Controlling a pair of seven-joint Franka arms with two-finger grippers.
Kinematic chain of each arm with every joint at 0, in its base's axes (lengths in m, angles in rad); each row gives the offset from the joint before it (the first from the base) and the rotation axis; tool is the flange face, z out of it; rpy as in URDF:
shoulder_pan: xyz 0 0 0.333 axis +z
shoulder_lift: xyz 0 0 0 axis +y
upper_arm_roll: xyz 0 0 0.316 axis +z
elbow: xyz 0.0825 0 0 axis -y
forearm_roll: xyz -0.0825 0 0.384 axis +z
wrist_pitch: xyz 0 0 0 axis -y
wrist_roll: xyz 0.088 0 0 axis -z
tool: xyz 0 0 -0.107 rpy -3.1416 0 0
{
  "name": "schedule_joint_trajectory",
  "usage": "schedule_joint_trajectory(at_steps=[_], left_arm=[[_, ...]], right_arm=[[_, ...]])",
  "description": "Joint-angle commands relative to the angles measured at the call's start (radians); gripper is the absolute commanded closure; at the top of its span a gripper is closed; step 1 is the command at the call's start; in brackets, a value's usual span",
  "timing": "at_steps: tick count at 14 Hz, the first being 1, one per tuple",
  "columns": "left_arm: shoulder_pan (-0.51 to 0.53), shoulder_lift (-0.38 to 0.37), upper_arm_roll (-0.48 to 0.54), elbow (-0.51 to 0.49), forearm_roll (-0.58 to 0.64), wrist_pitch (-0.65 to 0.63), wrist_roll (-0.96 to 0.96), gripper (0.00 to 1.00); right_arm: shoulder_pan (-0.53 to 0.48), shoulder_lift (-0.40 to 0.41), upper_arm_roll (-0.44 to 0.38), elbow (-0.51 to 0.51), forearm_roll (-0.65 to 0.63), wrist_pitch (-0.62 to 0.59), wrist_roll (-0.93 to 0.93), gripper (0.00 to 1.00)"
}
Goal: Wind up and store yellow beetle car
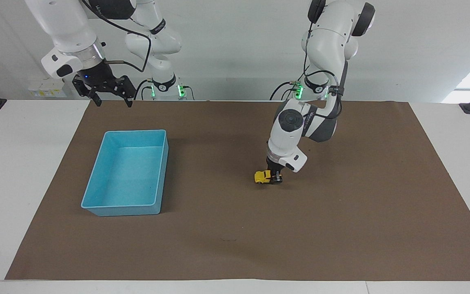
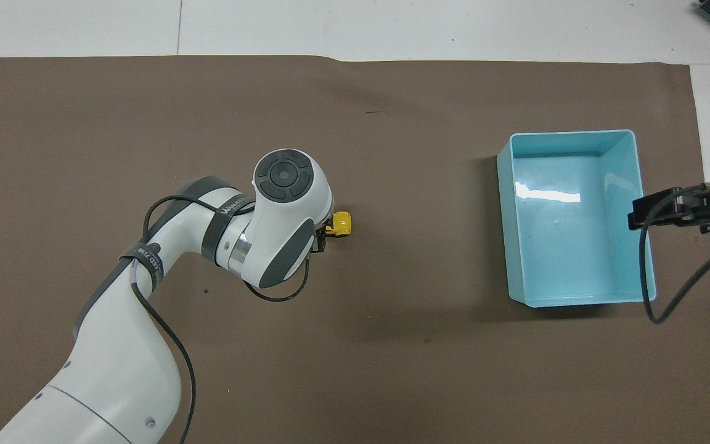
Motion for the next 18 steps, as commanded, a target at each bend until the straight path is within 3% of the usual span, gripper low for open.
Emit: schedule_joint_trajectory(at_steps=[1,5,13,18], left_arm=[[0.013,-0.018,-0.002,0.001,0.019,0.008,0.014,0.0],[0.014,-0.115,-0.005,0.004,0.0,-0.102,0.023,0.0],[0.035,-0.126,0.002,0.029,0.002,-0.101,0.057,0.0],[0.069,-0.178,0.008,0.033,0.002,-0.11,0.205,0.0]], right_arm=[[-0.007,-0.021,0.003,-0.022,0.014,0.004,-0.016,0.0],[-0.007,-0.023,0.003,-0.025,0.014,0.004,-0.016,0.0],[-0.007,-0.023,0.003,-0.025,0.014,0.004,-0.016,0.0],[-0.007,-0.023,0.003,-0.025,0.012,0.004,-0.014,0.0]])
